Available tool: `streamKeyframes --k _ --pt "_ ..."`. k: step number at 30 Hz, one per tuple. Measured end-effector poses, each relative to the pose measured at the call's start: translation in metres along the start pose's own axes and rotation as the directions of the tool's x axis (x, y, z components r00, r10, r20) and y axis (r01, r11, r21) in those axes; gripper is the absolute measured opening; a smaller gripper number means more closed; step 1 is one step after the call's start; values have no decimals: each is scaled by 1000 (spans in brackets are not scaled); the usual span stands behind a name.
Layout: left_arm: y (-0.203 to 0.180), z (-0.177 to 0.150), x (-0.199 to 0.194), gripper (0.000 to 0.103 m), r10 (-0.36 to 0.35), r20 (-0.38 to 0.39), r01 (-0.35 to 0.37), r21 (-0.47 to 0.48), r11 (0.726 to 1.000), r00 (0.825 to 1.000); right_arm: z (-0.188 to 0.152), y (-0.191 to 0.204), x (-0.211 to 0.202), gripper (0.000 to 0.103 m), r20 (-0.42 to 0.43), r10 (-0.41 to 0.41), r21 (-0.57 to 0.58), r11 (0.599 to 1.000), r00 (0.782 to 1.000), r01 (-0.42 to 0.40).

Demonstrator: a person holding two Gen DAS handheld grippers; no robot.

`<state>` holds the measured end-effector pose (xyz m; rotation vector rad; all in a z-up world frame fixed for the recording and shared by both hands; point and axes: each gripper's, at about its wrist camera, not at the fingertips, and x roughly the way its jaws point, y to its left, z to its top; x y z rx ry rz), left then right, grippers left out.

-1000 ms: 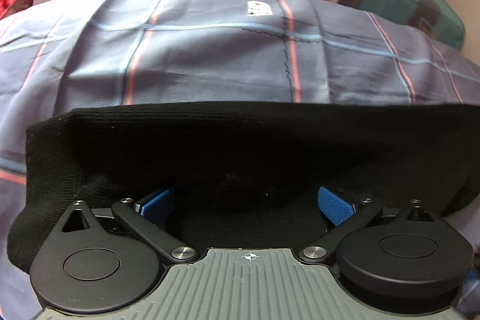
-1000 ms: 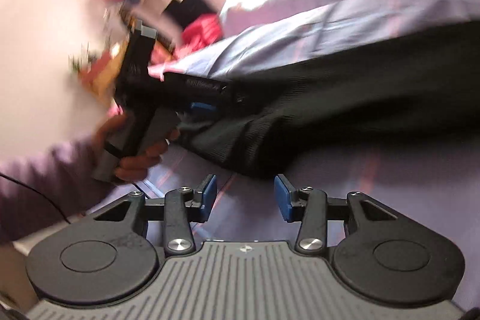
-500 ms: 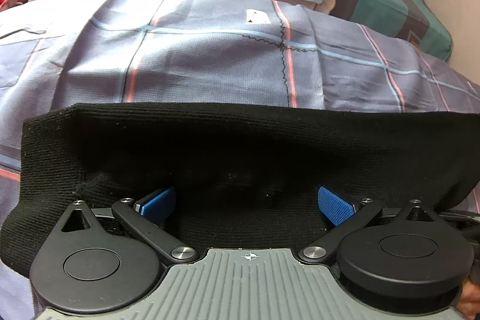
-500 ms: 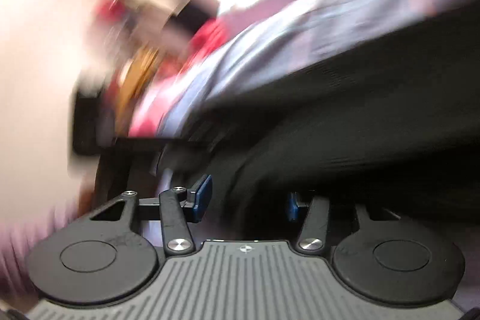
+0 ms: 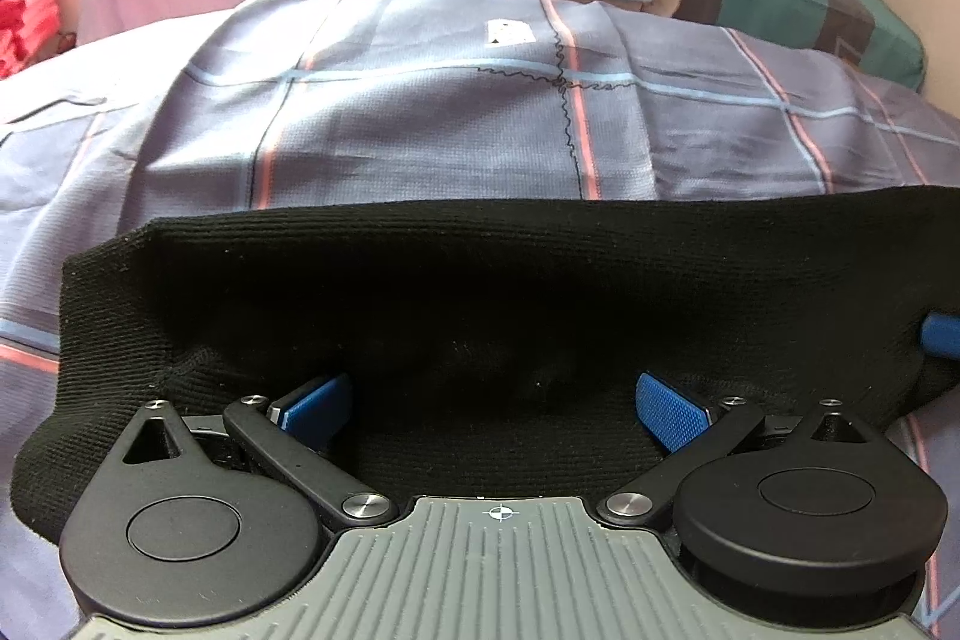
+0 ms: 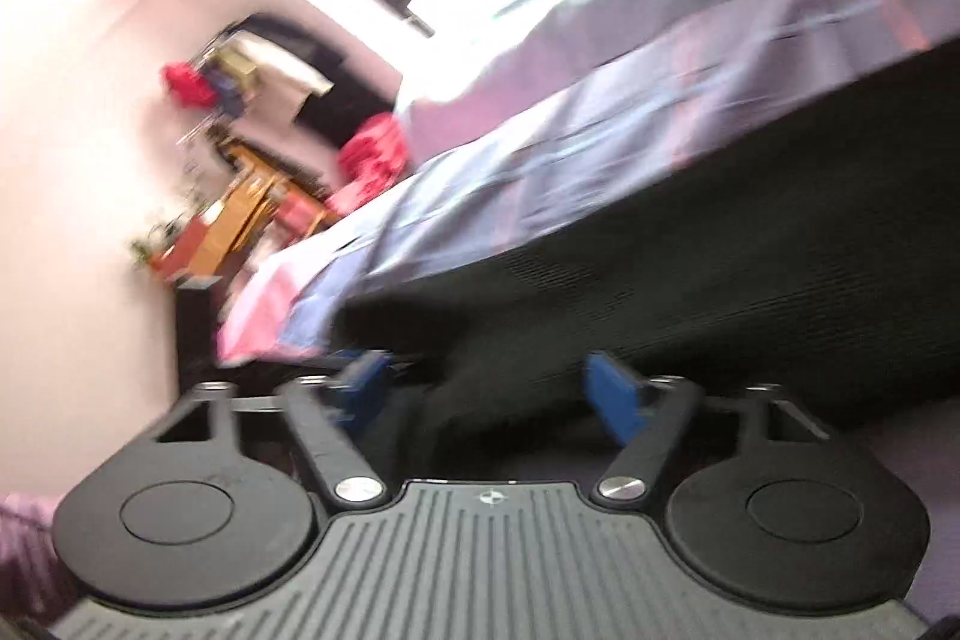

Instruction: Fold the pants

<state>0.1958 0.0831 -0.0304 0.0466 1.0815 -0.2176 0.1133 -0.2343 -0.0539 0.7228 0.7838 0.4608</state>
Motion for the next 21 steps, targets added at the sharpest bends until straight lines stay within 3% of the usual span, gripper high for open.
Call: streamKeyframes --k 1,3,5,6,9,11,13,14,16,17,18,19,21 --pt "-1 0 1 103 7 0 -7 0 1000 1000 5 -22 -13 27 40 0 76 997 999 -3" --pt "-2 1 1 103 17 0 -17 -2 1000 1000 16 -62 -47 18 161 -37 196 981 986 5" --pt "-3 1 2 103 28 0 -28 -2 1000 1000 29 -100 -84 15 276 -92 274 962 957 14" --pt "-4 2 3 103 33 0 -33 -3 999 999 37 -120 -99 5 318 -128 311 950 939 25" --pt "-6 3 4 103 48 -1 -48 -16 999 999 62 -178 -142 0 387 -182 413 911 904 6" --pt "-8 3 5 103 64 -3 -64 -26 998 998 75 -190 -170 0 432 -254 404 913 866 66" --pt "-10 5 6 103 82 -8 -82 -35 996 997 82 -189 -192 0 467 -401 427 883 788 197" --pt "-11 5 7 103 88 -11 -89 -41 995 996 83 -189 -202 2 479 -447 458 861 756 219" --pt "-12 7 8 103 100 -17 -101 -51 994 995 74 -172 -215 40 513 -560 526 804 650 277" --pt "-12 7 8 103 104 -20 -105 -56 993 994 68 -160 -221 68 517 -601 544 781 610 308" --pt "-13 8 8 103 109 -24 -110 -62 992 994 61 -150 -225 72 520 -607 535 780 601 325" --pt "-13 9 9 103 114 -28 -115 -67 991 993 54 -140 -231 72 524 -588 512 796 616 323" --pt "-14 10 9 103 121 -31 -123 -74 990 992 38 -123 -232 73 493 -548 527 806 676 269"
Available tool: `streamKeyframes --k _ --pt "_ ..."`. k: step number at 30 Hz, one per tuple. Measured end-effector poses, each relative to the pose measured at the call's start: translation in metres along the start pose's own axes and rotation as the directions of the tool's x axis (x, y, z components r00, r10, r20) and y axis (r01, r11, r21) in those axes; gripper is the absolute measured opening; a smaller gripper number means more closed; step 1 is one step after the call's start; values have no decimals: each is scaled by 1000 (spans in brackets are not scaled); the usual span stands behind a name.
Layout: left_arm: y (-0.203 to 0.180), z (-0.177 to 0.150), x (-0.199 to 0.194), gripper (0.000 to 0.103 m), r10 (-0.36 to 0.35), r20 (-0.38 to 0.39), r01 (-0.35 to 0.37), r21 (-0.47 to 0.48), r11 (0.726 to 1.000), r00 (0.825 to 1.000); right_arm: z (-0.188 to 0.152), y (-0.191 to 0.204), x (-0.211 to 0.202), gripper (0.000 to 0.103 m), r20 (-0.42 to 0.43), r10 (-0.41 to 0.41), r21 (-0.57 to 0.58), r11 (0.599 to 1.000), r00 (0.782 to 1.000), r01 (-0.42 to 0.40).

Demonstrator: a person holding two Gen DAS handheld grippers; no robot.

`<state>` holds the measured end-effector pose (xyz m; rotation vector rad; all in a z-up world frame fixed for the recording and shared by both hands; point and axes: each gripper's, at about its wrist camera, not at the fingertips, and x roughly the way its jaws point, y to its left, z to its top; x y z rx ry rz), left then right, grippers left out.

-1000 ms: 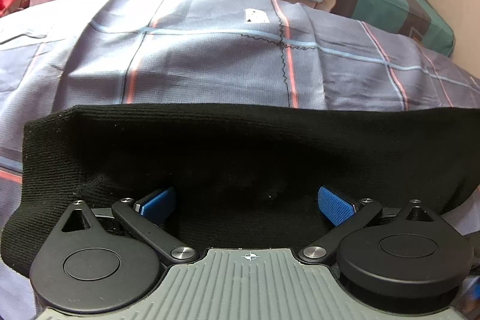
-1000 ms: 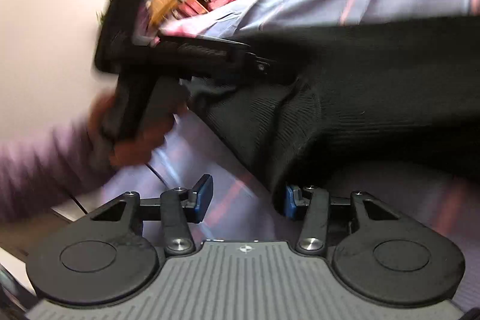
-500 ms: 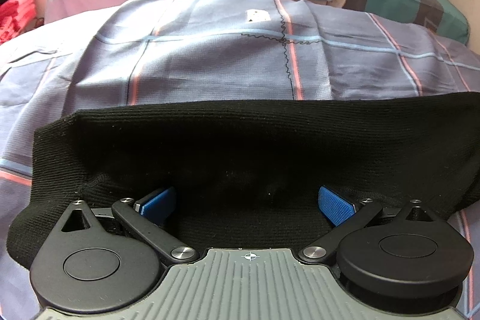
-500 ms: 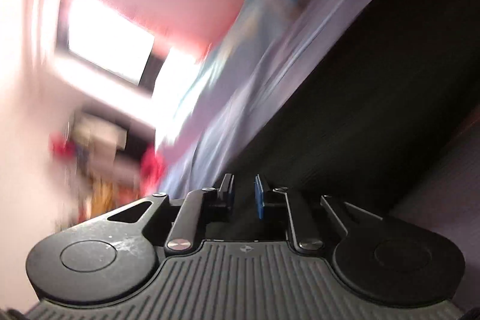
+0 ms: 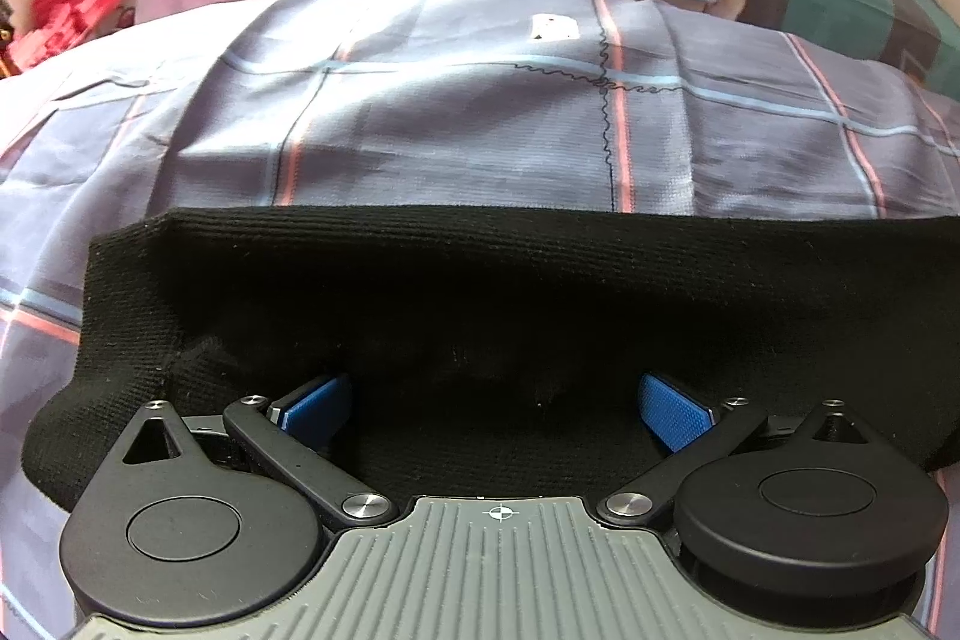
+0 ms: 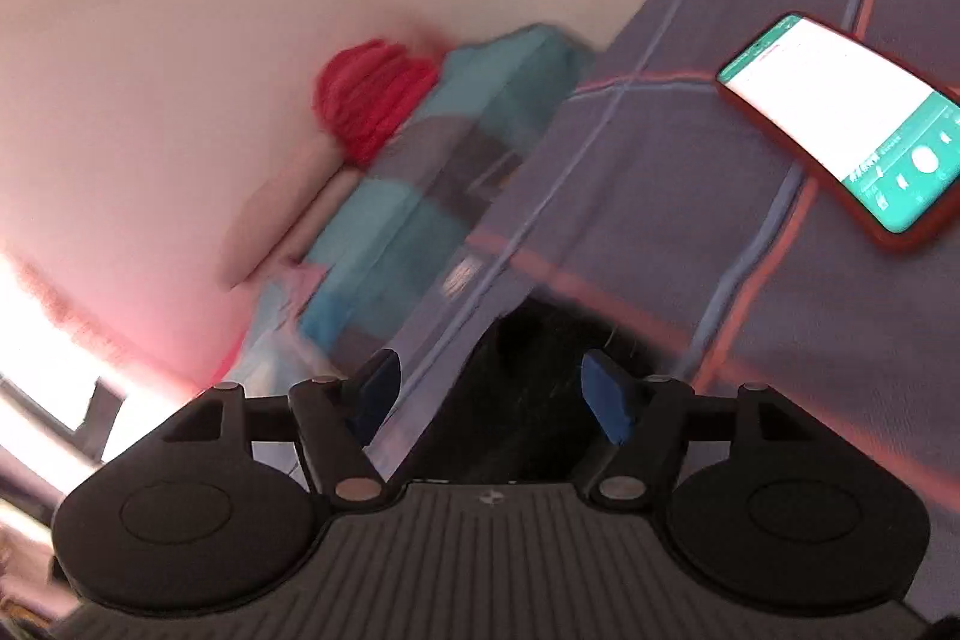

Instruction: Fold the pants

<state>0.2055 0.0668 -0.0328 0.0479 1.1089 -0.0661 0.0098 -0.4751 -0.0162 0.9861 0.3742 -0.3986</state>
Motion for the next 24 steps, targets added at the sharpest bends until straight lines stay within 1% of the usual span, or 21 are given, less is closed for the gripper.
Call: streamKeyframes --k 2,3,4,5,6,7,8,11,13,15,16,17,18,19,20,22,23,24 --pt "-1 0 1 103 6 -1 -6 -8 1000 1000 -17 -4 -7 75 -111 38 99 995 993 -27" --pt "-1 1 1 103 11 -1 -11 -13 1000 1000 -14 -6 1 75 -166 62 139 990 984 -39" --pt "-2 1 1 103 15 -3 -15 -17 1000 1000 -17 -10 9 75 -226 95 181 982 970 -54" --pt "-2 1 1 103 19 -4 -19 -22 1000 1000 -20 -12 17 75 -259 116 210 976 959 -61" --pt "-2 1 1 103 20 -4 -20 -25 999 1000 -25 -8 23 75 -278 107 212 976 954 -48" --pt "-2 1 1 103 22 -3 -22 -27 999 1000 -23 -1 34 74 -291 67 185 983 954 -13" --pt "-2 1 1 103 23 0 -23 -28 999 1000 -22 2 43 69 -287 53 161 987 957 -6" --pt "-2 -2 0 103 28 10 -28 -27 999 1000 -27 19 59 70 -238 75 128 991 968 -46" --pt "-3 -3 -1 103 31 17 -31 -28 999 999 -32 32 70 71 -224 65 85 995 972 -46" --pt "-4 -3 -2 103 37 17 -37 -31 999 999 -40 45 62 74 -202 41 -22 999 978 -46" --pt "-5 -3 -2 103 41 17 -41 -31 999 999 -45 54 61 73 -183 15 -116 993 983 -37" --pt "-5 -3 -3 103 44 15 -44 -34 998 999 -51 63 62 64 -166 -16 -206 978 986 -18" --pt "-5 -3 -4 103 46 12 -45 -39 998 999 -57 72 62 53 -143 -60 -294 956 988 15" --pt "-5 -2 -6 103 45 6 -45 -45 998 999 -64 77 65 20 -122 -100 -371 927 987 48" --pt "-5 -2 -8 103 44 2 -44 -50 998 999 -67 83 63 20 -108 -112 -427 903 988 56" --pt "-2 0 -18 103 34 2 -34 -57 998 999 -78 107 48 20 -21 -108 -512 855 994 82" --pt "1 0 -25 103 23 14 -22 -63 998 1000 -88 123 40 20 31 -97 -578 810 995 97" --pt "4 0 -32 103 19 31 -17 -67 998 999 -104 141 30 20 86 -72 -661 743 994 111"
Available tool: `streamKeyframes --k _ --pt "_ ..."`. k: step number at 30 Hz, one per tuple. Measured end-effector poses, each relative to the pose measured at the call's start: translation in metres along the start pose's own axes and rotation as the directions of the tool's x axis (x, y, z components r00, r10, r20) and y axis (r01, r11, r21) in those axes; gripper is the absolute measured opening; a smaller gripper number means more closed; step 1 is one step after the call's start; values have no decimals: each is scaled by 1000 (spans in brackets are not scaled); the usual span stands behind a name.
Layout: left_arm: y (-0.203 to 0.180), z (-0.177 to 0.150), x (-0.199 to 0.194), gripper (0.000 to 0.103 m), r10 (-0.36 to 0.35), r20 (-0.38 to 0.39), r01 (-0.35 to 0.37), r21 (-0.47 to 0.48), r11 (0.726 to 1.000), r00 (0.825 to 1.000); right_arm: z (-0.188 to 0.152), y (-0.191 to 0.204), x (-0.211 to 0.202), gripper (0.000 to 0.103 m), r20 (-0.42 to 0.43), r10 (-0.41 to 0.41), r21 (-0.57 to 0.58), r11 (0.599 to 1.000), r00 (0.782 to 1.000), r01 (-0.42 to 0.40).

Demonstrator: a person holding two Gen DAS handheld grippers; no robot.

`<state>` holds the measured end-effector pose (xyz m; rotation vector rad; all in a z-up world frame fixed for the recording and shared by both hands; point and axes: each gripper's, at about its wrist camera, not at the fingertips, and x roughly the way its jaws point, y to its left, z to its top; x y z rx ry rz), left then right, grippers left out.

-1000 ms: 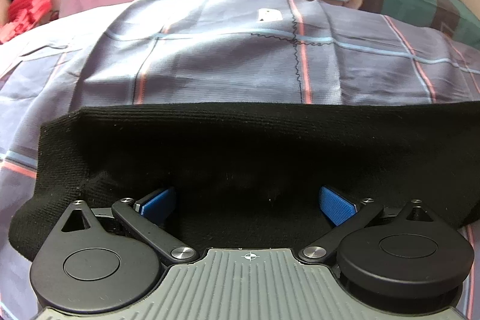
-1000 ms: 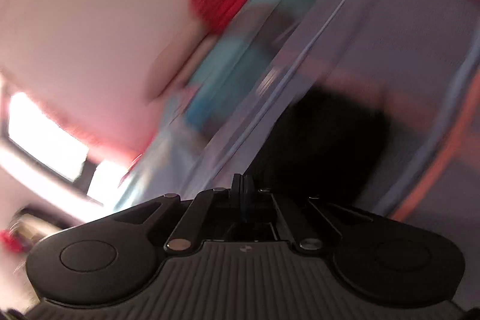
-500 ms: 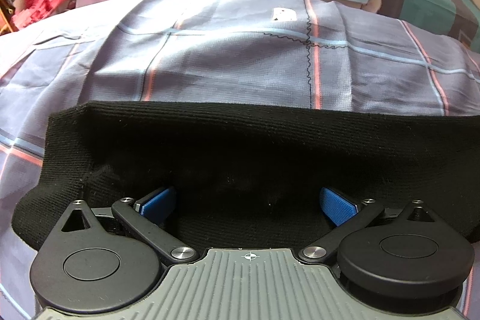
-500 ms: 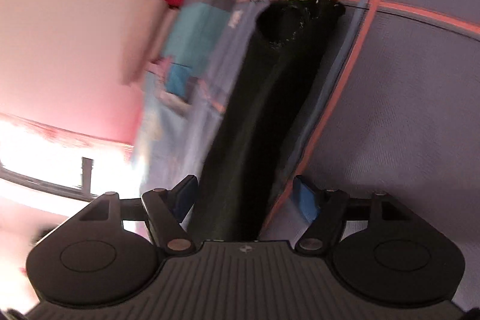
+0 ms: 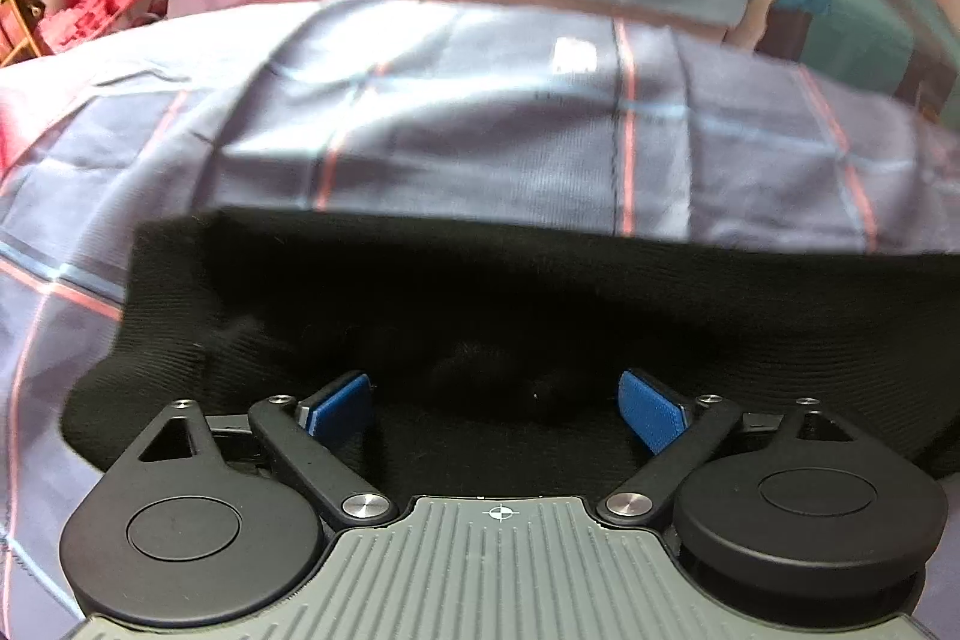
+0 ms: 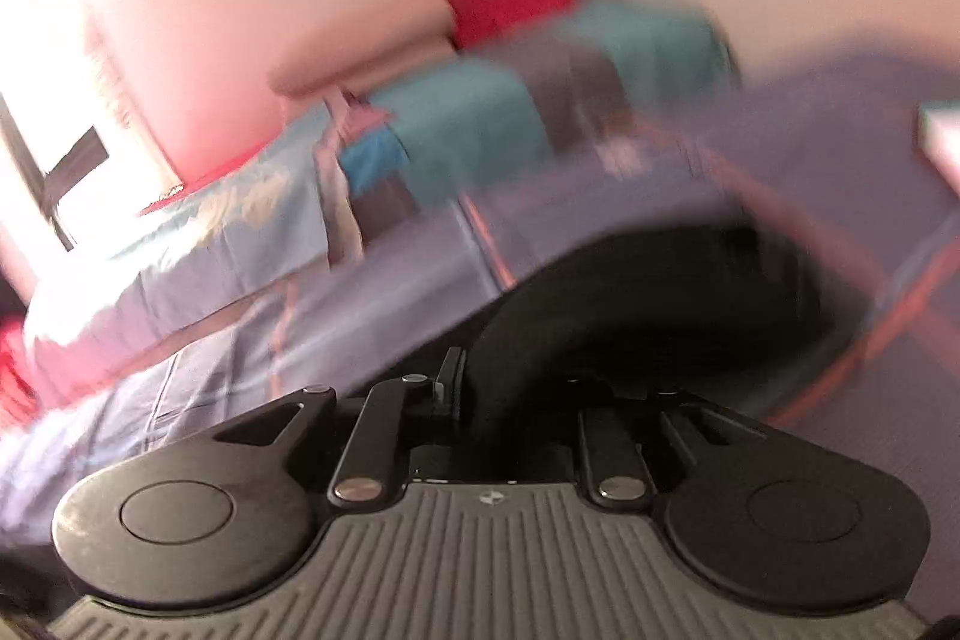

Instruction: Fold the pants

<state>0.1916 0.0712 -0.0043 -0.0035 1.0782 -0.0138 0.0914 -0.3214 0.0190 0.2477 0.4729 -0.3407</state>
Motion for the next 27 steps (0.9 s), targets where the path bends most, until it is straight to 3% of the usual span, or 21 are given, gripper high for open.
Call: streamKeyframes --k 2,4,6,8,9,10,11,12,15,16,21,22,24,25,27 --pt "8 2 -16 103 -2 37 2 -13 1000 999 -9 59 -29 20 126 19 -271 962 992 17" --pt "18 3 -29 103 -12 65 14 -36 999 998 -34 116 -53 21 206 100 -497 867 974 16" --pt "28 6 -39 103 -13 85 17 -50 999 996 -77 170 -71 24 226 207 -702 712 952 12" --pt "35 7 -46 103 -8 102 14 -51 999 995 -136 213 -73 32 154 262 -880 475 953 11" --pt "36 8 -48 103 -5 108 10 -45 999 994 -161 225 -69 31 111 263 -927 376 958 4" --pt "38 8 -50 103 -2 111 6 -41 999 994 -182 233 -64 28 59 252 -957 288 966 -17" --pt "38 9 -51 103 -3 115 7 -36 999 993 -193 236 -61 21 38 239 -969 245 970 -22" --pt "38 9 -53 103 -9 117 12 -32 999 993 -198 238 -61 23 65 230 -971 240 971 8" --pt "30 11 -53 103 -42 126 45 -25 999 991 -183 237 -62 23 32 222 -948 317 975 -41" --pt "23 12 -52 103 -54 129 57 -24 998 990 -181 237 -57 23 24 216 -945 323 976 -48" --pt "-36 11 -32 103 -136 111 130 54 990 984 -196 243 -58 28 82 192 -960 277 978 27" --pt "-48 10 -21 103 -140 87 135 60 989 986 -196 242 -64 32 91 195 -960 278 977 34" --pt "-65 5 0 103 -122 30 119 87 989 992 -190 235 -68 55 112 200 -955 292 973 50" --pt "-70 1 10 103 -101 3 100 104 989 995 -183 231 -67 60 120 200 -951 304 972 55" --pt "-72 -8 11 103 -93 34 89 112 990 995 -171 214 -70 66 118 190 -940 337 975 48"
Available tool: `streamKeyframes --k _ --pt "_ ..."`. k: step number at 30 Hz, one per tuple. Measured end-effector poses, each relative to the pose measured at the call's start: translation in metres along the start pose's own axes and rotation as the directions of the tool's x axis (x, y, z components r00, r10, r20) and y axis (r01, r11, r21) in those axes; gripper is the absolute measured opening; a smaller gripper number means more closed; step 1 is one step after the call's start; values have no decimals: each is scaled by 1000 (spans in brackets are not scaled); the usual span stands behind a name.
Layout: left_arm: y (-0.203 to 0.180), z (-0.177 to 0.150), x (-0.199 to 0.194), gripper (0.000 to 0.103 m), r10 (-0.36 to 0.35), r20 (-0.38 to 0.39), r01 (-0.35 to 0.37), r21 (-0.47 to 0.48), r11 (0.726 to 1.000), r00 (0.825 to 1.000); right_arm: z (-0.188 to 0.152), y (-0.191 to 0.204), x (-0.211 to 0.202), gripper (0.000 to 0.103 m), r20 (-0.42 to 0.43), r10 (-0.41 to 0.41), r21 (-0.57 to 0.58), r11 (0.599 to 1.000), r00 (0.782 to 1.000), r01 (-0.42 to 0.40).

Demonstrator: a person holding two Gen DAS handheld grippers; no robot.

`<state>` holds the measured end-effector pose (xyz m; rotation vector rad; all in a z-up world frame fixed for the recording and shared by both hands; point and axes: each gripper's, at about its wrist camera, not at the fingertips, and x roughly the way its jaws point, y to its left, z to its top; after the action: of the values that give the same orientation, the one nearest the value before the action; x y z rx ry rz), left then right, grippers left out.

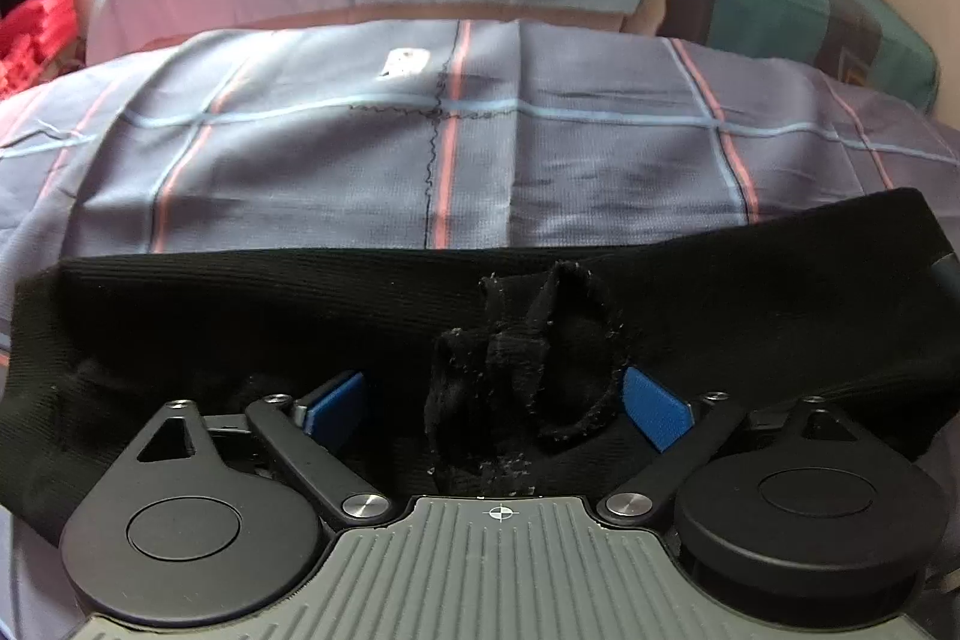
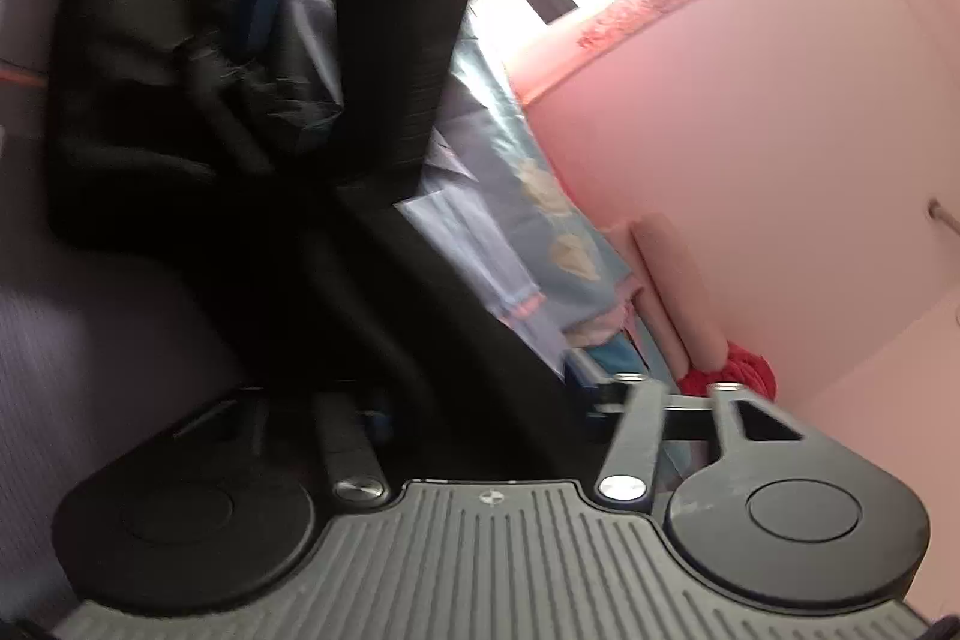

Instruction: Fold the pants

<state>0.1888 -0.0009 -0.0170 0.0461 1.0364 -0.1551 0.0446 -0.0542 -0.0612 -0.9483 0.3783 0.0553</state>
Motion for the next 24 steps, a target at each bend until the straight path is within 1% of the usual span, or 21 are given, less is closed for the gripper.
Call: streamKeyframes --k 1,3,5,6,7,9,10,12,13,14,15,16,17,18,19,20,22,23,24 --pt "-1 -2 -1 103 9 8 -9 5 1000 1000 -8 -7 -4 67 -7 -9 9 1000 1000 9" --pt "0 -4 -1 103 8 4 -8 5 1000 1000 -25 -18 -11 73 -19 -25 21 999 1000 25" --pt "0 -3 -1 103 7 -3 -7 6 1000 1000 -43 -28 -17 73 -39 -49 33 998 998 50" --pt "2 -1 1 103 18 -7 -18 8 1000 1000 -50 -34 -15 73 -83 -108 51 992 991 112" --pt "2 -1 1 103 20 -10 -20 6 1000 1000 -56 -41 -15 74 -119 -120 90 987 986 131" --pt "1 -1 1 103 24 -12 -24 -2 1000 1000 -62 -61 -10 74 -193 -49 259 961 980 99" --pt "1 -1 2 103 31 -12 -31 -3 1000 999 -61 -63 -11 74 -202 -36 291 952 979 95" --pt "1 -1 3 103 37 -9 -37 -5 999 999 -54 -51 -16 71 -164 -76 217 970 984 111" --pt "1 -1 3 103 38 -9 -38 -6 999 999 -50 -46 -18 71 -133 -75 185 978 988 99" --pt "1 -1 3 103 39 -9 -39 -5 999 999 -49 -44 -11 71 -100 -59 147 986 993 73" --pt "1 -1 2 103 41 -9 -41 -4 999 999 -51 -44 -6 71 -96 -65 113 991 993 75" --pt "1 -1 2 103 42 -10 -42 -4 999 999 -57 -52 2 71 -123 -103 119 986 987 117" --pt "2 -1 2 103 41 -11 -41 -7 999 999 -65 -65 9 73 -166 -111 178 974 980 140" --pt "2 -1 3 103 32 -13 -33 -12 999 999 -72 -80 15 78 -205 -75 266 955 976 129" --pt "1 -1 3 103 15 -16 -15 -14 1000 1000 -77 -88 17 78 -231 -31 335 936 972 110" --pt "0 -1 3 103 20 -17 -20 -12 1000 1000 -78 -87 16 78 -237 -16 335 937 971 98" --pt "-3 0 4 103 37 -17 -37 -3 999 999 -73 -73 8 78 -208 -44 223 970 977 92" --pt "-3 0 4 103 38 -20 -39 -7 999 999 -70 -70 5 78 -194 -50 179 980 980 85" --pt "-3 0 5 103 37 -25 -38 -12 999 999 -69 -70 1 78 -181 -35 170 983 983 66"
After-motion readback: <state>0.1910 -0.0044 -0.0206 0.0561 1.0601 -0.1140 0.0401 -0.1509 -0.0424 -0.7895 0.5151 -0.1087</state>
